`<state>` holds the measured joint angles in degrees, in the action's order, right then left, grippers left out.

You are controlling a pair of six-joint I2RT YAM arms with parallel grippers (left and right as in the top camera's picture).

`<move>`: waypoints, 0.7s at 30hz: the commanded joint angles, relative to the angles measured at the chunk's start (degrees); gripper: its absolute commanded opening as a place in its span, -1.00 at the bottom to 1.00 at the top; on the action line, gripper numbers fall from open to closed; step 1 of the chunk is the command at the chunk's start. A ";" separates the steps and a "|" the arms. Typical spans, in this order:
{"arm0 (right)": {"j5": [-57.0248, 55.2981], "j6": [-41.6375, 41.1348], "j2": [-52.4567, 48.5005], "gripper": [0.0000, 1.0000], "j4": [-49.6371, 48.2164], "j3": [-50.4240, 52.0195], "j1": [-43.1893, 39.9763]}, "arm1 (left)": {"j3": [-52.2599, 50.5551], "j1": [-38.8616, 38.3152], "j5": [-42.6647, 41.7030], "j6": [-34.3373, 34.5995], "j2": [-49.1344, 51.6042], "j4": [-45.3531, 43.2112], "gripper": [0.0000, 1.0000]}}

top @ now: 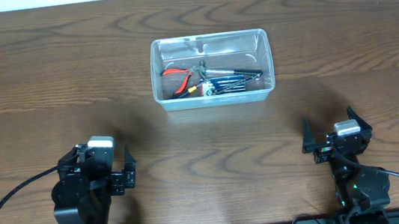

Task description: Pack container

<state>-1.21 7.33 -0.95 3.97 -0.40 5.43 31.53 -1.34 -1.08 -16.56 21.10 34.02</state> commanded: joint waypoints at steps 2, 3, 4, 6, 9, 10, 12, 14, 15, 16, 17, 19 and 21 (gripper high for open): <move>-0.35 -0.42 0.61 0.99 0.22 0.09 0.13 | 0.35 -0.20 0.31 -0.35 -0.24 -0.22 0.96; -0.35 -0.42 0.63 0.98 0.22 0.09 0.13 | 0.35 -0.20 0.28 -0.35 -0.24 -0.22 0.96; -0.35 -0.42 0.61 0.98 0.22 0.09 0.13 | 0.35 -0.20 0.28 -0.35 -0.24 -0.22 0.96; -0.35 -0.42 0.63 0.98 0.22 0.09 0.13 | 0.35 -0.20 0.28 -0.35 -0.24 -0.22 0.98; -0.35 -0.42 0.63 0.98 0.22 0.09 0.13 | 0.35 -0.20 0.28 -0.35 -0.24 -0.22 0.96; -0.35 -0.42 0.63 0.98 0.22 0.09 0.13 | 0.35 -0.20 0.28 -0.35 -0.24 -0.22 0.96; -0.35 -0.42 0.63 0.99 0.22 0.09 0.13 | 0.35 -0.20 0.31 -0.35 -0.24 -0.20 0.96; -0.35 -0.42 0.63 0.98 0.22 0.09 0.13 | 0.35 -0.28 0.04 0.98 -0.50 2.75 0.96; -0.35 -0.42 0.63 0.99 0.22 0.09 0.13 | 0.31 -0.42 -1.07 3.34 -1.22 4.55 0.96; -0.35 -0.42 0.63 0.98 0.22 0.09 0.13 | 0.28 -0.42 -2.89 5.84 -2.60 5.79 0.96; -0.35 -0.42 0.63 0.98 0.22 0.09 0.13 | 0.26 -0.55 -4.92 8.20 -4.20 6.56 0.96; -0.35 -0.42 0.63 0.98 0.22 0.09 0.13 | -0.72 -1.57 -9.94 11.06 -8.22 6.16 0.96; -0.35 -0.42 0.63 0.98 0.22 0.09 0.13 | -2.97 -2.82 -11.58 12.37 -12.11 2.86 0.96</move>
<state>-1.21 7.35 -0.95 3.95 -0.40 5.43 30.83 -2.76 -6.90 -9.43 13.45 39.03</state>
